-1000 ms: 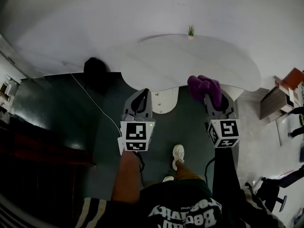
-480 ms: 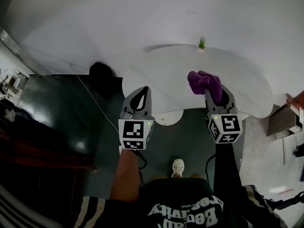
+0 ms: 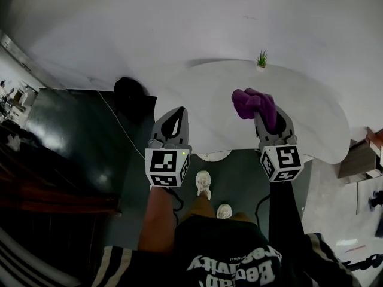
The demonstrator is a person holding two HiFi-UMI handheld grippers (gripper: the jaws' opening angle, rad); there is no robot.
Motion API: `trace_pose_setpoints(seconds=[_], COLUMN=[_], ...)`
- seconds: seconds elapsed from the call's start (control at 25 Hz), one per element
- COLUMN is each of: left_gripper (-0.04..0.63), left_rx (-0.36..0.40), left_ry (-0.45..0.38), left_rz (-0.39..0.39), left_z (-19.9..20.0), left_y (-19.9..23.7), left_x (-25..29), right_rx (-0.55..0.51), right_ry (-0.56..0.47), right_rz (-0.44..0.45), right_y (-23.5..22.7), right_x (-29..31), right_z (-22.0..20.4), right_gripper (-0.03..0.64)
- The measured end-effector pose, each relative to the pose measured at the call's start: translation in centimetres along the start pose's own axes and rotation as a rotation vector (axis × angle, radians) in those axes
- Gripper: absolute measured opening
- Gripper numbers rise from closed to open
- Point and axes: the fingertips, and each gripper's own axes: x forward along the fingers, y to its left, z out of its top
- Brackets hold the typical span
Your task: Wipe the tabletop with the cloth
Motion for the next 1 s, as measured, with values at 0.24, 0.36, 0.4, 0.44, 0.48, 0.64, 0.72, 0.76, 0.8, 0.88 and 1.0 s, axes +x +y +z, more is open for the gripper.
trace_pose_setpoints(seconds=[0.24,0.36,0.4,0.44,0.48,0.64,0.72,0.76,0.8,0.88,1.0], left_gripper=[0.0,0.0,0.0,0.0,0.0,0.0,0.0,0.0,0.0,0.0,0.0], left_rx=[0.017,-0.01,-0.02,-0.027,-0.031,-0.027,-0.015,-0.013,-0.015,-0.025,-0.042], left_ry=[-0.008,-0.006,-0.001,0.004,0.008,0.033,0.057,0.064,0.068,0.069,0.094], left_rz=[0.0,-0.003,-0.01,-0.019,-0.026,-0.019,-0.03,-0.038,-0.044,-0.046,-0.041], left_z=[-1.2,-2.2,-2.6,-3.0,-3.4,-5.3,-6.6,-7.2,-7.8,-8.9,-11.3], left_y=[2.7,5.2,6.5,7.8,9.0,13.6,15.2,16.0,16.9,18.8,21.4], left_x=[4.3,7.0,8.5,10.0,11.3,16.6,19.1,20.2,21.3,23.1,25.3], right_rx=[-0.002,0.027,0.037,0.036,0.027,0.003,-0.006,-0.011,-0.016,-0.015,0.001], right_ry=[-0.02,-0.019,-0.014,-0.003,0.012,0.082,0.113,0.127,0.14,0.166,0.215], right_rz=[0.011,0.004,0.002,-0.001,-0.006,-0.006,0.01,0.012,0.012,0.022,0.047], right_y=[-0.4,-0.3,-0.2,0.0,0.3,1.1,1.8,2.2,2.5,3.5,5.3], right_x=[4.8,8.5,10.4,12.4,14.2,21.1,24.1,25.6,27.1,30.2,34.1], right_z=[-0.7,-1.3,-1.7,-2.1,-2.6,-5.0,-6.2,-6.8,-7.4,-8.8,-11.5], right_gripper=[0.137,0.137,0.137,0.137,0.137,0.138,0.138,0.138,0.137,0.135,0.133])
